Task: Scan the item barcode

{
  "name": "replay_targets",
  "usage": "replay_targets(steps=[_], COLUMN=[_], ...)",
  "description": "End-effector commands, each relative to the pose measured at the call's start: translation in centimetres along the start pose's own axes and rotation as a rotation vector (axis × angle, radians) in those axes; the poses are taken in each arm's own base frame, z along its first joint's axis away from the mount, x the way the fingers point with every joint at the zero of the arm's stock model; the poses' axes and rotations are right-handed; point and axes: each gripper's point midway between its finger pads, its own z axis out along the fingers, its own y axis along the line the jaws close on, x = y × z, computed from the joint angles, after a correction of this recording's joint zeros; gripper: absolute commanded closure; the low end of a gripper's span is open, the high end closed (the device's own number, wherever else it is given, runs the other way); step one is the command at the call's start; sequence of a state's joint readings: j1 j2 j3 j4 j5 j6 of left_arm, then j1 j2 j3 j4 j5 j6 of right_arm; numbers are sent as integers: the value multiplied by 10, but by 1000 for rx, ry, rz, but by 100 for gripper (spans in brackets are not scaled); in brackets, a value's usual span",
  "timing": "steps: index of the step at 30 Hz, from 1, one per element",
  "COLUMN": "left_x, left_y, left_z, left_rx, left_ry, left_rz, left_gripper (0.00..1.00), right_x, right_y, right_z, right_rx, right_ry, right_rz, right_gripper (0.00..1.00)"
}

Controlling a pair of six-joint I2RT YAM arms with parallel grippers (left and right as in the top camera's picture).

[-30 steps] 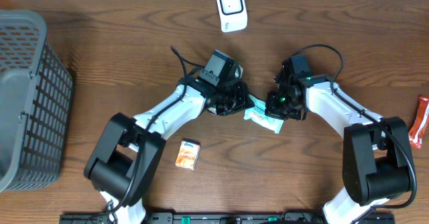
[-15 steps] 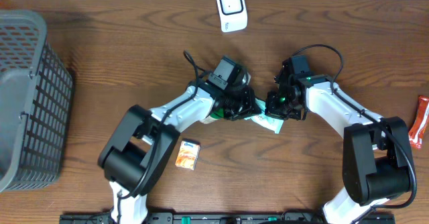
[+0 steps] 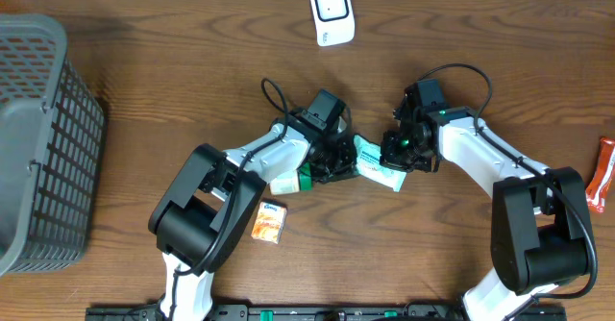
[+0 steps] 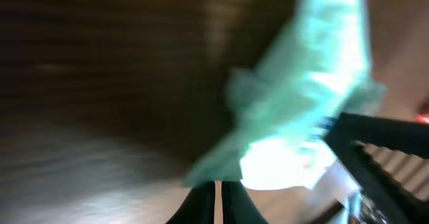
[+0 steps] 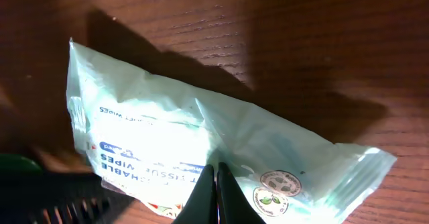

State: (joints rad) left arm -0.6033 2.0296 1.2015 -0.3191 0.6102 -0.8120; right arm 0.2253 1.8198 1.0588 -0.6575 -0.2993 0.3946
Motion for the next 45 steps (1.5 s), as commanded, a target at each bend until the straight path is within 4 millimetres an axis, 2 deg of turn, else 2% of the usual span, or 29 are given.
replay_targets(steps=[1, 11, 15, 18, 19, 20, 21, 22, 24, 26, 30, 31, 32, 36, 45], left_x=[-14, -35, -39, -40, -39, -39, -38, -37, -35, -33, -27, -26, -25, -20, -21], left_y=[20, 46, 57, 59, 59, 59, 58, 58, 56, 54, 48, 47, 46, 43, 43], left_z=[-1, -16, -23, -24, -24, -24, -23, -22, -20, -19, -14, -13, -12, -10, -10], left_rx=[-88, -139, -155, -159, -159, -159, -160, -160, -161, -160, -159, -160, -160, -157, -154], left_ry=[-78, -121, -116, -113, -113, -112, -111, -109, -105, -103, -95, -92, -89, -78, -81], left_rz=[-5, -28, -31, -24, -24, -23, -20, -17, -10, -2, 19, 23, 28, 37, 38], left_gripper=[93, 93, 93, 92, 92, 92, 93, 93, 93, 93, 91, 83, 71, 53, 44], right_x=[7, 8, 11, 7, 6, 4, 3, 2, 5, 8, 16, 17, 18, 23, 22], right_y=[-34, -37, -25, -15, -12, -9, -8, -8, -12, -14, -19, -22, -26, -42, -58], right_z=[13, 12, -3, -26, -34, -47, -56, -65, -80, -84, -74, -69, -64, -46, -10], right_rx=[130, 131, 88, 62, 54, 44, 37, 29, 9, -19, -130, -154, -181, -235, -278], right_ry=[27, 35, 43, 0, -21, -52, -75, -95, -111, -95, -45, -37, -32, -17, 9], right_rz=[51, 25, -17, -40, -46, -50, -49, -46, -27, -38, -75, -82, -94, -83, -95], right_gripper=[99, 99, 98, 79, 63, 43, 30, 25, 21, 17, 12, 12, 12, 12, 9])
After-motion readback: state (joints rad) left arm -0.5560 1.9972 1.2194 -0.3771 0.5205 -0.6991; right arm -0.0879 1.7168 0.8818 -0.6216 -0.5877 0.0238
